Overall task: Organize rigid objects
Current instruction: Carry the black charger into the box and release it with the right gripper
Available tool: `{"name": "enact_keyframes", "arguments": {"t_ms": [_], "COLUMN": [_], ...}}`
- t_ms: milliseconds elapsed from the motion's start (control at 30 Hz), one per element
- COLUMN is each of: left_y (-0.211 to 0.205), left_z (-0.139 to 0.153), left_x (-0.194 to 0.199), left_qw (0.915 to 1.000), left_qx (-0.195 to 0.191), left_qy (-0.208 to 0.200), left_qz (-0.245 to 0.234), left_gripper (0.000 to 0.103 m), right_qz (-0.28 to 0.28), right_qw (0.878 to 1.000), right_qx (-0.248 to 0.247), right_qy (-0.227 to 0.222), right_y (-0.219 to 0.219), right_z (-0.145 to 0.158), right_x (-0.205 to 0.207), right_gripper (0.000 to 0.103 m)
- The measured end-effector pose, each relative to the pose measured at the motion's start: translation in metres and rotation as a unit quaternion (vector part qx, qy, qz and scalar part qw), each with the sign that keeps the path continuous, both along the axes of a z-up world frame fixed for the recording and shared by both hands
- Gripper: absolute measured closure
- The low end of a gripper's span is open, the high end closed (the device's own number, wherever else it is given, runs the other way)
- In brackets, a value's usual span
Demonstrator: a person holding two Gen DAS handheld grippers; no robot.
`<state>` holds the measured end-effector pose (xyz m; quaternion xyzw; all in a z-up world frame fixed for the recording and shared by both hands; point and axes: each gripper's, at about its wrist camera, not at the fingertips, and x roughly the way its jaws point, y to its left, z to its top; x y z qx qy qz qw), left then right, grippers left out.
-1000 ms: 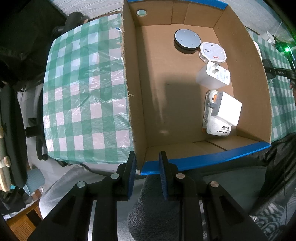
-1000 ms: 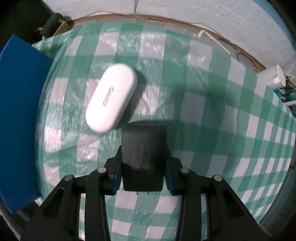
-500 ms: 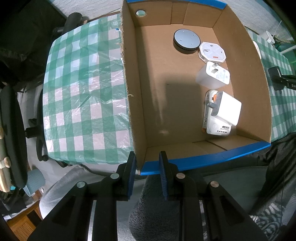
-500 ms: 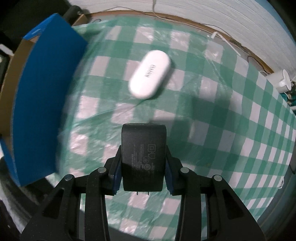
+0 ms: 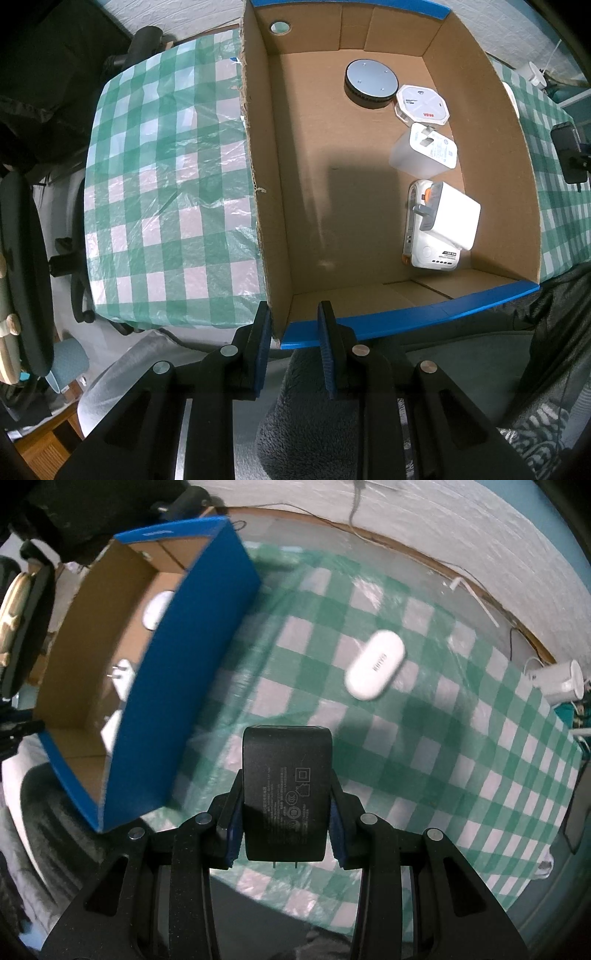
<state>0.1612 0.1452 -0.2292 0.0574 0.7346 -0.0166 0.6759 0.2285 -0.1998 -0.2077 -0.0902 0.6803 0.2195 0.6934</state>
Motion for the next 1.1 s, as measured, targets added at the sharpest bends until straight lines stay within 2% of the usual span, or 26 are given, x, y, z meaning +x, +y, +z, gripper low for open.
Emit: {"name": "enact_keyframes", "arguments": {"t_ms": [267, 633, 833, 1100], "left_y": [-0.001, -0.003, -0.002, -0.002], "left_z": [0.000, 0.000, 0.001, 0.001], "left_x": [0.001, 0.003, 0.003, 0.002], "left_qw": [1.0000, 1.0000, 1.0000, 1.0000], "left_qx": [0.000, 0.000, 0.000, 0.000], "left_qy": [-0.002, -0.002, -0.003, -0.003], "left_qz": [0.000, -0.004, -0.003, -0.003], "left_gripper": [0.080, 0.080, 0.080, 0.080], "right_qz": [0.029, 0.068, 0.080, 0.091], "right_qw": [0.999, 0.996, 0.996, 0.995], "right_qx": [0.026, 0.048, 0.049, 0.028], "right_qy": [-0.008, -0.015, -0.012, -0.012], "right_y": [0.043, 0.107, 0.138, 0.160], "right_z": [0.027, 0.046, 0.038, 0.010], "right_x": [-0.007, -0.014, -0.017, -0.027], "right_gripper": [0.066, 0.066, 0.066, 0.066]}}
